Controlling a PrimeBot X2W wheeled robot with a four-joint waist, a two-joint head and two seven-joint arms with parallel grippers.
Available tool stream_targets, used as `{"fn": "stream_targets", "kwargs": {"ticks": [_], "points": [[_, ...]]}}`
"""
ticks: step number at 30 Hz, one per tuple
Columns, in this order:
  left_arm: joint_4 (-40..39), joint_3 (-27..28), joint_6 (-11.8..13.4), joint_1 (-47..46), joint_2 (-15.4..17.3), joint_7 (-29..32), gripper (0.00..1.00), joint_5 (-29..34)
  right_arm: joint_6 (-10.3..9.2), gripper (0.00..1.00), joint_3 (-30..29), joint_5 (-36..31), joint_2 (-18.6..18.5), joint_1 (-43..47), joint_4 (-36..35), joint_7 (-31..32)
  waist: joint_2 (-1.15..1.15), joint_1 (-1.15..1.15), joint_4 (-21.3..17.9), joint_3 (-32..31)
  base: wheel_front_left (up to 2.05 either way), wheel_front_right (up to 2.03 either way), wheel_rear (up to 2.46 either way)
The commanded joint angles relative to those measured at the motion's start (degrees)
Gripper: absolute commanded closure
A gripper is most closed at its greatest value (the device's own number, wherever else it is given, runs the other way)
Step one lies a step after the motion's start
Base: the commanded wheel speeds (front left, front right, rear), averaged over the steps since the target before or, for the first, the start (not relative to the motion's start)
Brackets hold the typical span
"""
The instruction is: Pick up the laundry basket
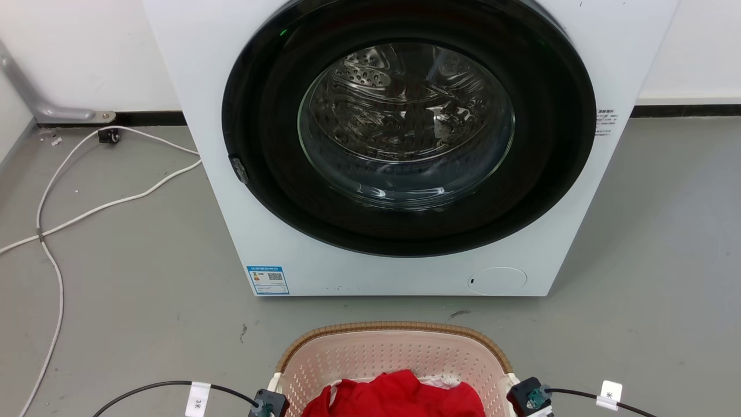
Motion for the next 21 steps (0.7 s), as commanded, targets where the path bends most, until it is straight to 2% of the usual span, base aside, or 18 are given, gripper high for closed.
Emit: {"fn": "stream_targets", "kwargs": {"ticks": [1, 21], "points": [[-0.1, -0.3, 0.2, 0.5, 1.5, -0.5, 1.00, 0.1, 0.16, 1.00, 0.5, -0.5, -1.3, 0.9, 0.4, 0.0, 0.00, 0.00, 0.0, 0.0, 0.00, 0.00, 0.00], [-0.1, -1.3, 0.2, 0.4, 1.7, -0.7, 1.00, -1.0, 0.16, 1.00, 0.9, -0.1, -1.4, 0.8, 0.4, 0.1, 0.00, 0.00, 0.1, 0.1, 0.00, 0.00, 0.00]]}}
